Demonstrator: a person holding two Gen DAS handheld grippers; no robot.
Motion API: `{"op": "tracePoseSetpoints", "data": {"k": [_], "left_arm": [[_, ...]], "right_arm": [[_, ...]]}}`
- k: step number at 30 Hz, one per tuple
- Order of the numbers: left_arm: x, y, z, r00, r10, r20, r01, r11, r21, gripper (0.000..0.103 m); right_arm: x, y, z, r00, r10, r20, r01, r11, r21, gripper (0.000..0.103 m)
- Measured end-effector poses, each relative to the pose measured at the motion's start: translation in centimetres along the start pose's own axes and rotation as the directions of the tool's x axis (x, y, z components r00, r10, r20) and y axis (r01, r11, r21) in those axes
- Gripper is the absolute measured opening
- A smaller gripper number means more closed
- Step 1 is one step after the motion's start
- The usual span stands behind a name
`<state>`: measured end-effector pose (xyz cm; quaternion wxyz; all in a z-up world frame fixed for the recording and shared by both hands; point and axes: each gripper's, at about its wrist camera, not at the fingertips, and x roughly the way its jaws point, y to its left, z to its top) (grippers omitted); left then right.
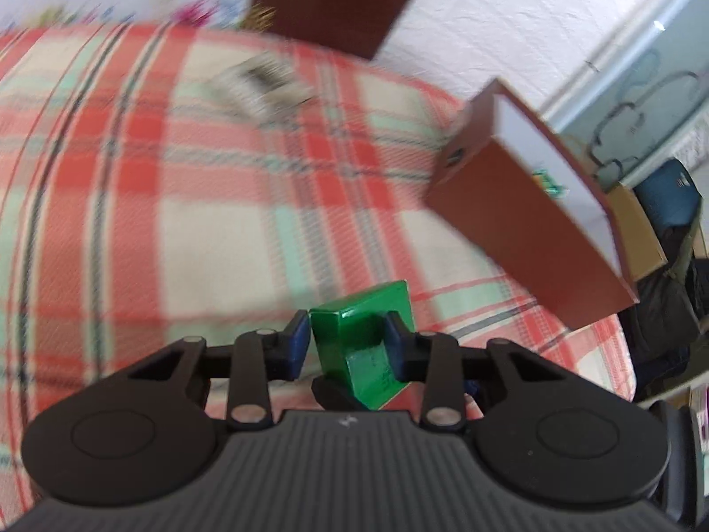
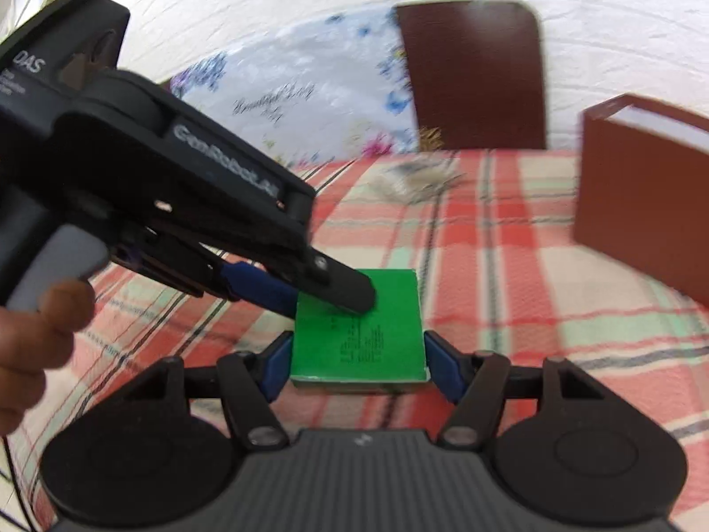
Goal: Organize objects
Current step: 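Carry the green box with the right gripper over the brown box, then open the right gripper to drop the green box inside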
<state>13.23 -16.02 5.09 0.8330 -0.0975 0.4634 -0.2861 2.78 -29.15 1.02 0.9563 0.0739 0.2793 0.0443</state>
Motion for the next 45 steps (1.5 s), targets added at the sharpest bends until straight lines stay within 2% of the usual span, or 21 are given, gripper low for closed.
{"op": "tracePoseSetpoints", "data": {"k": [4,8,10,14,19,22,23,26,28,32,35,39,45], "left_arm": [[0.3,-5.6,2.9,0.997,-0.053,0.05,0.046,0.99,0.136,0.038],[1.8,-11.4,5.2,0.989,-0.103,0.107,0.069,0.957,0.282,0.038],[3.1,-13.5,6.4,0.985,-0.127,0.113,0.085,0.944,0.32,0.038],[6.6,-16.6,7.6,0.987,-0.148,0.069,0.114,0.93,0.35,0.038],[9.7,-20.0,7.6,0.987,-0.153,0.054,0.117,0.901,0.419,0.039],[11.3,-20.8,7.8,0.989,-0.142,0.04,0.112,0.901,0.42,0.04],[11.8,-21.1,7.7,0.992,-0.117,0.047,0.087,0.902,0.423,0.04],[12.6,-21.4,7.2,0.996,-0.035,0.079,-0.005,0.888,0.459,0.04],[12.3,-20.9,6.8,0.995,-0.01,0.102,-0.04,0.877,0.479,0.042],[10.4,-20.4,6.2,0.987,0.008,0.16,-0.088,0.86,0.503,0.045],[8.7,-20.3,5.3,0.975,0.036,0.217,-0.146,0.844,0.516,0.045],[6.2,-19.8,4.2,0.968,0.05,0.246,-0.172,0.846,0.504,0.046],[3.4,-18.0,2.3,0.963,0.088,0.255,-0.204,0.857,0.473,0.048]], "right_arm": [[-2.2,-2.3,1.9,0.986,-0.108,0.126,0.111,0.994,-0.018,0.062],[-4.0,-6.1,4.8,0.949,-0.219,0.225,0.218,0.976,0.026,0.062],[-4.5,-8.2,6.3,0.928,-0.272,0.256,0.268,0.962,0.052,0.062],[-4.4,-12.1,8.2,0.889,-0.373,0.265,0.364,0.927,0.085,0.062],[-4.1,-16.4,8.9,0.86,-0.454,0.234,0.432,0.891,0.138,0.063],[-3.6,-18.5,8.9,0.846,-0.493,0.205,0.47,0.87,0.152,0.064],[-3.2,-19.1,9.0,0.841,-0.507,0.19,0.486,0.861,0.149,0.065],[-1.9,-20.5,8.8,0.828,-0.541,0.15,0.522,0.84,0.146,0.076],[-2.1,-20.9,8.5,0.827,-0.541,0.152,0.517,0.838,0.172,0.076],[-2.5,-19.9,7.7,0.823,-0.539,0.181,0.507,0.84,0.194,0.076],[-4.0,-18.2,6.9,0.81,-0.547,0.214,0.515,0.836,0.19,0.076],[-5.2,-15.8,5.9,0.798,-0.547,0.251,0.52,0.837,0.173,0.076],[-6.9,-13.4,5.1,0.81,-0.52,0.272,0.493,0.854,0.166,0.077]]}}
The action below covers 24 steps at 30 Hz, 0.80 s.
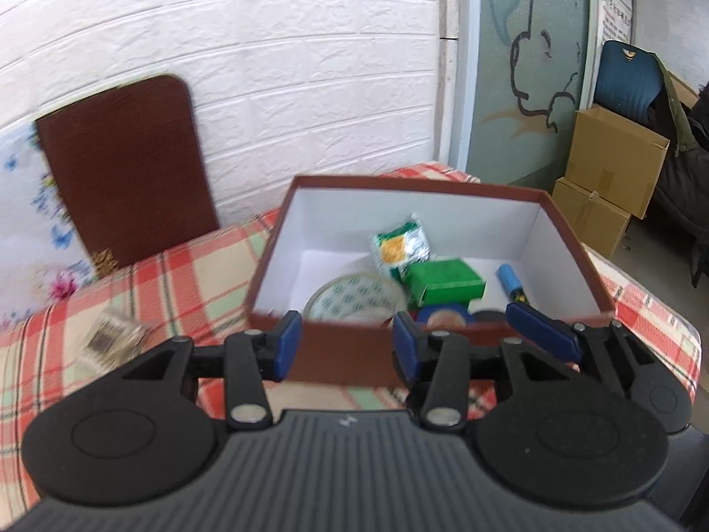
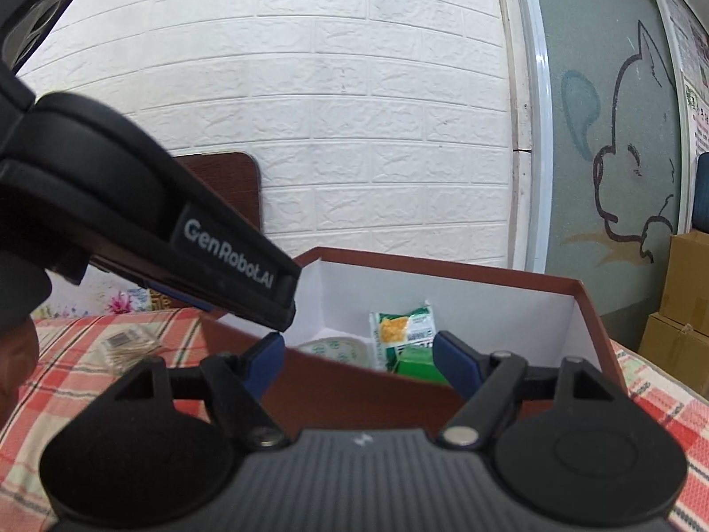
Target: Organize objects
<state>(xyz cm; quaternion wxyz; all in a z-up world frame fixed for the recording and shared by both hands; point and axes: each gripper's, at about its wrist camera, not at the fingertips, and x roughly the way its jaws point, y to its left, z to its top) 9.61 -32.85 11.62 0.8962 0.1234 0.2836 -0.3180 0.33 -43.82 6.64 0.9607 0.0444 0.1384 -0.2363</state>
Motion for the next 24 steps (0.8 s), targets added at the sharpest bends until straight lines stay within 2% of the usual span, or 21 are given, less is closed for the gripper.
{"op": "tracePoseSetpoints", "data": {"k": [2,8,11,15,24], "left_arm": [[-0.6,0.7,-0.6,1.0,0.01,-0.014,-0.01,1.0,-0.018,0.049],[-2.1,2.3,-3.0,0.997,0.064,-0.043,-0.066,0.997,-0.037,0.052],[-2.6,3.3,-4.3,0.994,0.09,-0.07,-0.094,0.994,-0.056,0.058],[-2.9,4.8,-6.0,0.987,0.11,-0.115,-0.12,0.989,-0.084,0.059],[-2.4,7.0,-8.7,0.973,0.136,-0.186,-0.16,0.98,-0.121,0.061]], "right_arm": [[-1.5,1.4,-0.7,1.0,0.01,-0.007,-0.01,1.0,-0.009,0.077],[-2.5,2.9,-1.6,0.994,0.073,-0.083,-0.071,0.997,0.026,0.077],[-2.1,3.1,-2.2,0.981,0.129,-0.148,-0.117,0.99,0.083,0.077],[-1.5,4.1,-3.4,0.958,0.18,-0.223,-0.155,0.98,0.126,0.077],[-0.2,6.0,-5.8,0.93,0.2,-0.309,-0.169,0.978,0.125,0.077]]}}
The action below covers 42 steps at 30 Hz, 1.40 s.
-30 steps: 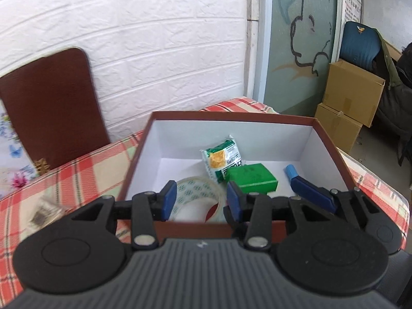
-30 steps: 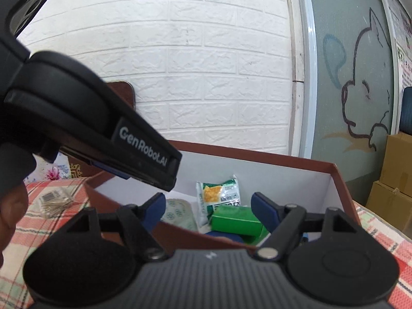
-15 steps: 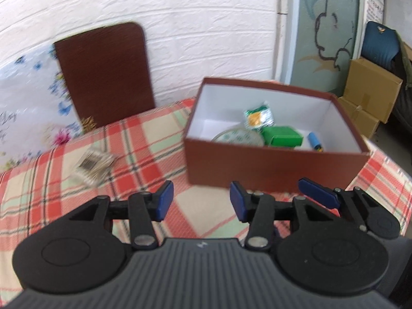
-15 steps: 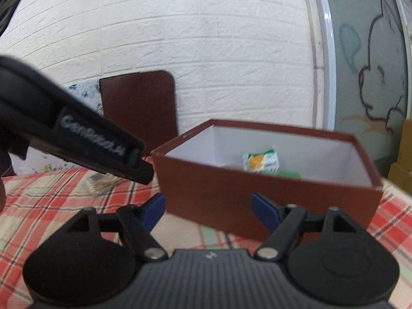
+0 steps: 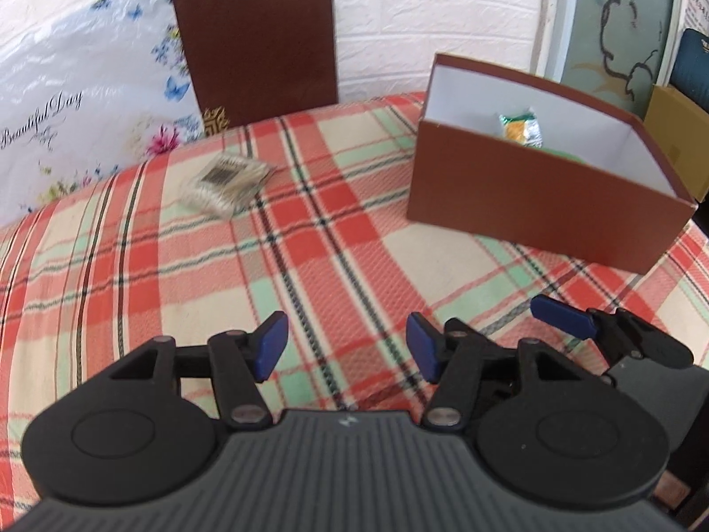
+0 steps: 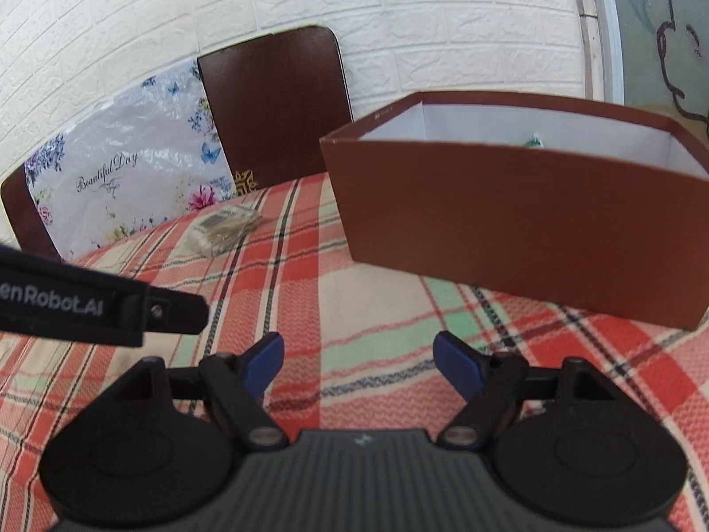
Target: Organize objects
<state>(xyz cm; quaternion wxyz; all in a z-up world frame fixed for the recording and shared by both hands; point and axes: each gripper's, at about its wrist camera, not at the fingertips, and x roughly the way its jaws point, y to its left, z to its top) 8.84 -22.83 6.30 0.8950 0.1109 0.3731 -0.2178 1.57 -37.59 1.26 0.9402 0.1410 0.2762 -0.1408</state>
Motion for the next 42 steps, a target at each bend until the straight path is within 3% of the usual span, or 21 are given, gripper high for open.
{"op": "tracePoseSetpoints", "data": {"k": [6,16,32,42], "left_arm": [[0.8,0.3,-0.5,1.0,0.015,-0.02,-0.015,1.0,-0.005,0.063],[1.6,1.1,-1.4,0.998,0.033,-0.051,-0.034,0.999,-0.028,0.068],[0.9,4.6,-4.0,0.992,0.065,-0.104,-0.076,0.992,-0.102,0.068],[-1.1,8.2,-6.5,0.983,0.104,-0.149,-0.127,0.98,-0.155,0.069]], "right_arm": [[1.4,-0.9,-0.7,1.0,-0.003,-0.029,0.004,0.999,0.042,0.078],[1.6,0.1,-1.2,1.0,-0.026,-0.01,0.026,1.0,-0.017,0.085],[1.7,0.5,-1.4,0.999,-0.043,-0.006,0.042,0.998,-0.045,0.086],[2.2,2.9,-1.6,0.995,-0.087,-0.047,0.078,0.983,-0.166,0.088]]}}
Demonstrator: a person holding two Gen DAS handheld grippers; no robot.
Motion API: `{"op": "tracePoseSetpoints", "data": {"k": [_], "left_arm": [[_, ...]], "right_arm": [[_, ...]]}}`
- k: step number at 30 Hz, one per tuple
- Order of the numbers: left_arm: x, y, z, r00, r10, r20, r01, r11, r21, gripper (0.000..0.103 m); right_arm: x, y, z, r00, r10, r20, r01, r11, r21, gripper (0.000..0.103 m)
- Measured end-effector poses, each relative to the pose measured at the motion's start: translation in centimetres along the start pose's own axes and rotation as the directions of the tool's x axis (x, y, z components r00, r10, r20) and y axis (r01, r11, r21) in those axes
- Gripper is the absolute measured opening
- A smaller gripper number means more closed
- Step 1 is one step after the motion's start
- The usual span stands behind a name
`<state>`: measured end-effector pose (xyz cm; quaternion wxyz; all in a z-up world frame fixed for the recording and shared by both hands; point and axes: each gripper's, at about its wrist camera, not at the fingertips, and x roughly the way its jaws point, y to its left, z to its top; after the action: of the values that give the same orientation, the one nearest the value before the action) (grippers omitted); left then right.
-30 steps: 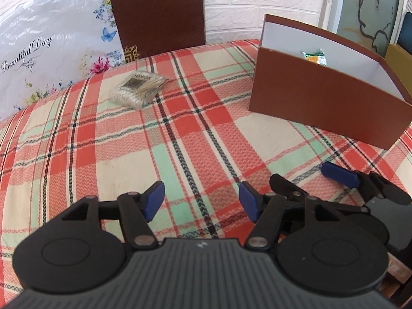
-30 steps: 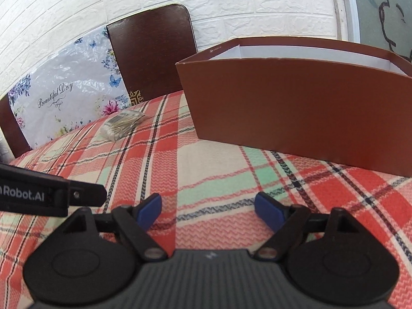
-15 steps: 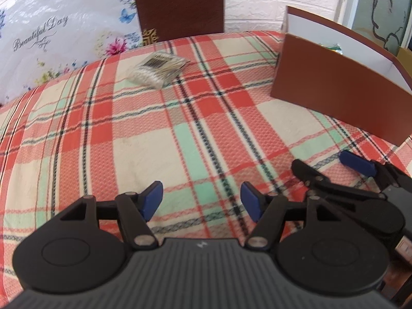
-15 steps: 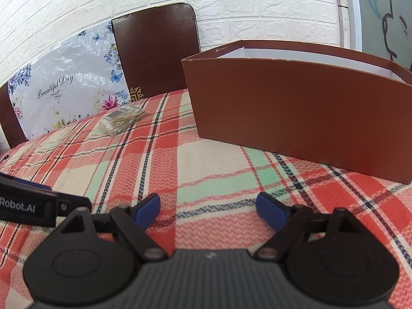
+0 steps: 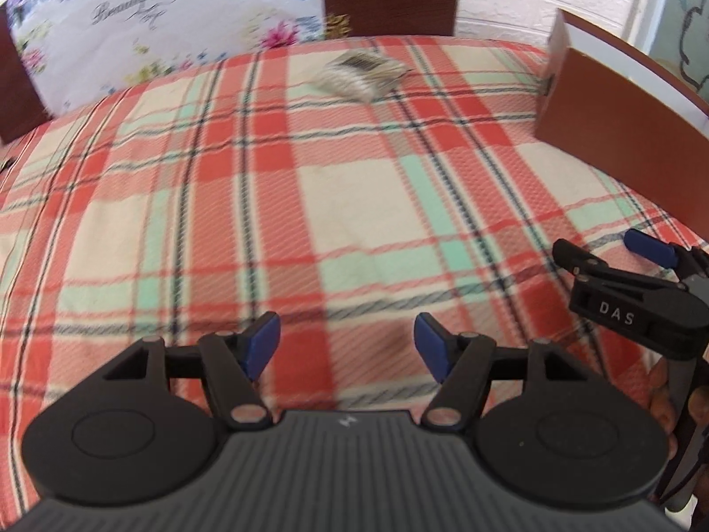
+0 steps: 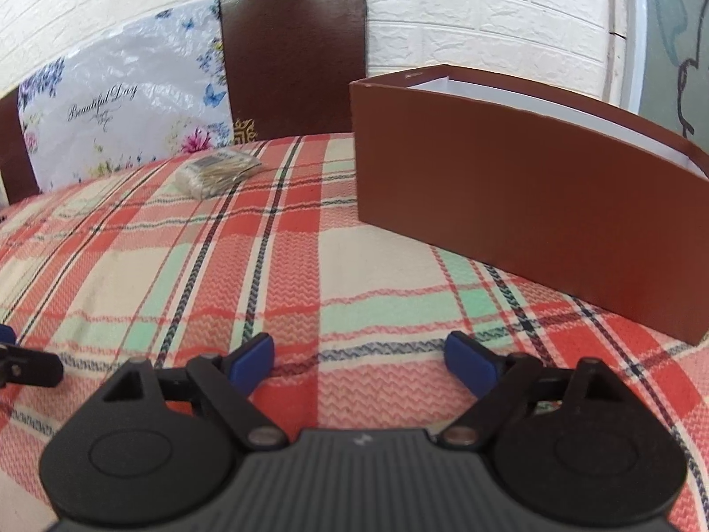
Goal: Organize objects
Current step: 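Move the right gripper toward the cotton-swab packet on the table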
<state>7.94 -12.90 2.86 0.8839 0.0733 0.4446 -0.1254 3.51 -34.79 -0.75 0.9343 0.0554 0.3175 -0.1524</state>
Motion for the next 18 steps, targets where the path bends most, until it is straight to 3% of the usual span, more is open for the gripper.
{"op": "tracePoseSetpoints", "data": {"k": [8,18], "left_arm": [[-0.4,4.2,-2.0,0.996,0.024,-0.082,-0.032,0.994,-0.101,0.069],[-1.3,6.4,-3.5,0.993,0.036,-0.112,-0.052,0.988,-0.146,0.072]], "right_arm": [[-0.8,4.7,-0.5,0.996,0.081,-0.031,-0.084,0.991,-0.108,0.087],[-1.8,9.7,-1.2,0.981,0.184,-0.057,-0.192,0.964,-0.186,0.087]]}}
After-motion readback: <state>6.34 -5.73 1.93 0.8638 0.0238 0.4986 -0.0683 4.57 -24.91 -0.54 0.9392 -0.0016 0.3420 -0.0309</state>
